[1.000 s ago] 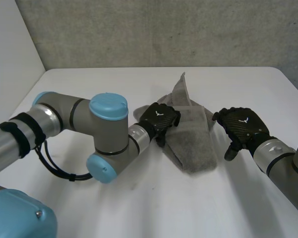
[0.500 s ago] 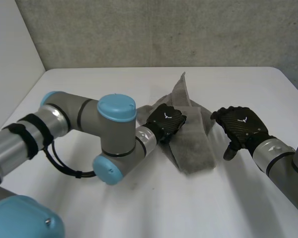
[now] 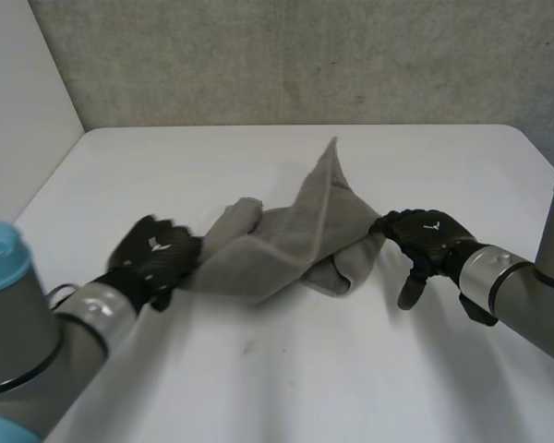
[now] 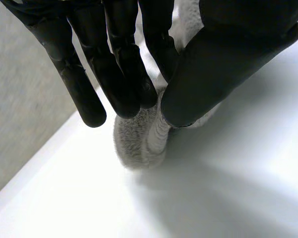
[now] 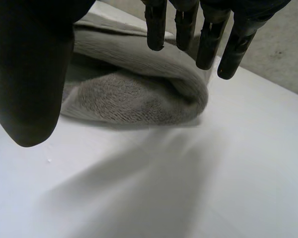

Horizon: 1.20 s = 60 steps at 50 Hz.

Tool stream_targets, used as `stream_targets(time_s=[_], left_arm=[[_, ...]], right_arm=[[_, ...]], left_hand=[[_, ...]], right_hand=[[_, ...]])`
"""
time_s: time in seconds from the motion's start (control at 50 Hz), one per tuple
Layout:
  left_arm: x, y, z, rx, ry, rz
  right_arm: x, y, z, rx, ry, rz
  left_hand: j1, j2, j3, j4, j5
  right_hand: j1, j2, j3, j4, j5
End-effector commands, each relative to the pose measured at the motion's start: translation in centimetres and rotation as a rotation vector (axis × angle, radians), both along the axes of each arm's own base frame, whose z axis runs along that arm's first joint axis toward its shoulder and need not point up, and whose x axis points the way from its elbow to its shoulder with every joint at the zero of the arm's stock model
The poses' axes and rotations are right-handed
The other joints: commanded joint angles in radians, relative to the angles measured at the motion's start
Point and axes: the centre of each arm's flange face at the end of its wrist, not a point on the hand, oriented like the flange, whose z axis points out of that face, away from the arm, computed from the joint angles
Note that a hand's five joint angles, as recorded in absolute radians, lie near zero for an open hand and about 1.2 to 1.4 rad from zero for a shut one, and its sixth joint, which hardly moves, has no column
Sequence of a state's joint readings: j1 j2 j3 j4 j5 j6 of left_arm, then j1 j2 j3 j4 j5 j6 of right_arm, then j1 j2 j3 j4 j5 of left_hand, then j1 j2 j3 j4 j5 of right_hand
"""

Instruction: Fold the towel.

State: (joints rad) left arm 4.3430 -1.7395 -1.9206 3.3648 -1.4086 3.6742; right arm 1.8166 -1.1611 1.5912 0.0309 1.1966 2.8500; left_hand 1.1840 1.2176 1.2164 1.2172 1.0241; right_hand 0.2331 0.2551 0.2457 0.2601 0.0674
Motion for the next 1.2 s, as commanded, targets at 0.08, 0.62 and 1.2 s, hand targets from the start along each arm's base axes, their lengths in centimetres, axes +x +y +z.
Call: stream_targets(time_s=[0.08, 0.62, 1.2], left_arm=[[3.8, -0.3, -2.8, 0.052, -0.124, 0.091], [4.3, 3.2, 4.2, -0.203, -0.039, 0.099], [3.8, -3.8, 8.1, -0.382, 0.162, 0.170]], right_arm=[[2.0, -1.1, 1.0, -0.056, -0.021, 0.045], [15.0, -3.7, -0.8, -0.240, 0.031, 0.536], [16.5, -7.1, 8.3, -0.720, 0.065, 0.258]], left_hand=[[0.212, 0.179, 0.180, 0.179, 0.198], [0.212, 0.179, 0.180, 0.179, 0.198], [0.212, 0.179, 0.180, 0.179, 0.198]], right_hand=[[-0.059, -0.081, -0.071, -0.086, -0.067], [0.122, 0.100, 0.109, 0.095, 0.113], [1.163, 1.141, 1.151, 1.136, 1.154]])
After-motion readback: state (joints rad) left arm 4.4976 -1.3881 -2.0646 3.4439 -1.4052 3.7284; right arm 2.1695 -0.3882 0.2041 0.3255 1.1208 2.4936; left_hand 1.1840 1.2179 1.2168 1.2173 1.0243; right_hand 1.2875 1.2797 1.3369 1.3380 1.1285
